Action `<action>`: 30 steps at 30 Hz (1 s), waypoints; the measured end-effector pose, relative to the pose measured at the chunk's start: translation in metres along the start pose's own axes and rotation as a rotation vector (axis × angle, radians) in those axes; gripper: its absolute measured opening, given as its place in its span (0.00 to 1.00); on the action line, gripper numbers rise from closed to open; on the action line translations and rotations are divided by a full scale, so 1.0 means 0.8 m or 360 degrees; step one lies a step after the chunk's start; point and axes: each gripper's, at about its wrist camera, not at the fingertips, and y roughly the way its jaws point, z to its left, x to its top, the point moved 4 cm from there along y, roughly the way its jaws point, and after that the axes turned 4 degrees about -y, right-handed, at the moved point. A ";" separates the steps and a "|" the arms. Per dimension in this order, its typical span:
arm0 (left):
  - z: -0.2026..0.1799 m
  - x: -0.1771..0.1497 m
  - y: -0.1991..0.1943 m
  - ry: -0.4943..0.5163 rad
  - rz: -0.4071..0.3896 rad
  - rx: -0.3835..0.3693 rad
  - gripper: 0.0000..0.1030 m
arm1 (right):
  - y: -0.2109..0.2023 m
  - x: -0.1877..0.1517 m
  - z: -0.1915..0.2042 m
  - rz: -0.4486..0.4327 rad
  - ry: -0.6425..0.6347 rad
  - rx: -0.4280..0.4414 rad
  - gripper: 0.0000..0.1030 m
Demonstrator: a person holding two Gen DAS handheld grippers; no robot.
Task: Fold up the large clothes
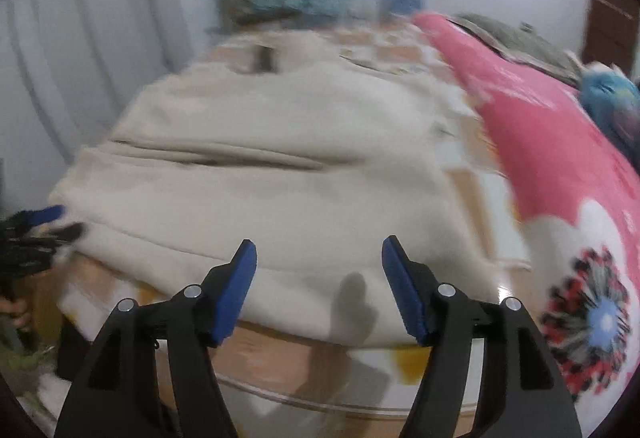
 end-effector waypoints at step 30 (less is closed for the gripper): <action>-0.005 0.009 0.009 -0.0045 0.0074 0.0064 0.92 | 0.039 -0.002 0.049 0.0122 -0.0034 -0.0080 0.87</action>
